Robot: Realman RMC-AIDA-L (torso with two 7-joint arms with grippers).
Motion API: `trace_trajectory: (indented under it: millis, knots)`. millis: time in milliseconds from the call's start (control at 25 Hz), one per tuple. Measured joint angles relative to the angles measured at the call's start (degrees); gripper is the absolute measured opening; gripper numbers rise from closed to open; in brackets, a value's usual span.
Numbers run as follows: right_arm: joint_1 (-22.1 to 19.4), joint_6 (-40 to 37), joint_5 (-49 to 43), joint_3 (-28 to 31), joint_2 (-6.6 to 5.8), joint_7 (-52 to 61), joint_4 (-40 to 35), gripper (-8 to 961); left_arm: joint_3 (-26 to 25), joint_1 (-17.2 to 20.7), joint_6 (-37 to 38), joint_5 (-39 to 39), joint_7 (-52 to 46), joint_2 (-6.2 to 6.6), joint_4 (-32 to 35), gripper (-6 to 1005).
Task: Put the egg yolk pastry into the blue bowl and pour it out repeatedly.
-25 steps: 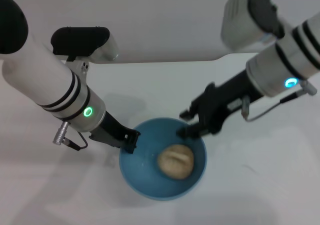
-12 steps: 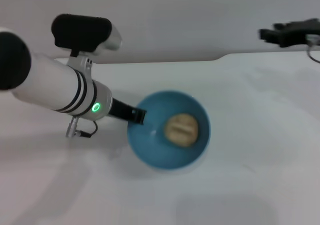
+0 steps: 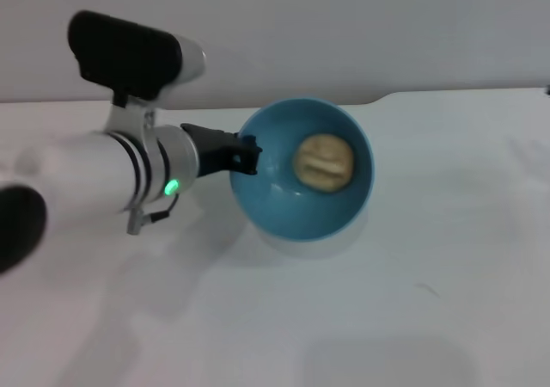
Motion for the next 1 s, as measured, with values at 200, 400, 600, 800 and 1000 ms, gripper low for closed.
trace_trajectory:
  millis: [200, 400, 600, 800, 1000]
  knots:
    - [-1.51, -0.61, 3.46, 3.70, -0.03, -2.91, 3.43, 386, 6.88, -0.83, 11.65, 5.34, -0.23, -0.41, 5.71, 12]
    - [-1.41, -0.67, 3.46, 3.70, -0.01, -2.95, 4.38, 389, 9.52, -1.26, 23.16, 7.20, 0.19, -0.48, 10.16, 12]
    - [-0.60, -0.70, 3.45, 3.20, 0.01, -2.95, 4.96, 391, 12.06, -1.10, 38.30, 8.24, 1.77, -0.54, 17.15, 13]
    - [-0.48, -0.70, 3.41, 3.17, 0.16, -2.69, 4.97, 394, 16.21, -0.92, 55.73, 7.72, 11.55, -0.79, 24.34, 12]
    - [-0.39, -0.70, 3.37, 3.13, 0.26, -2.48, 4.96, 396, 23.55, -1.93, 75.09, -3.18, 26.80, -0.85, 32.41, 13]
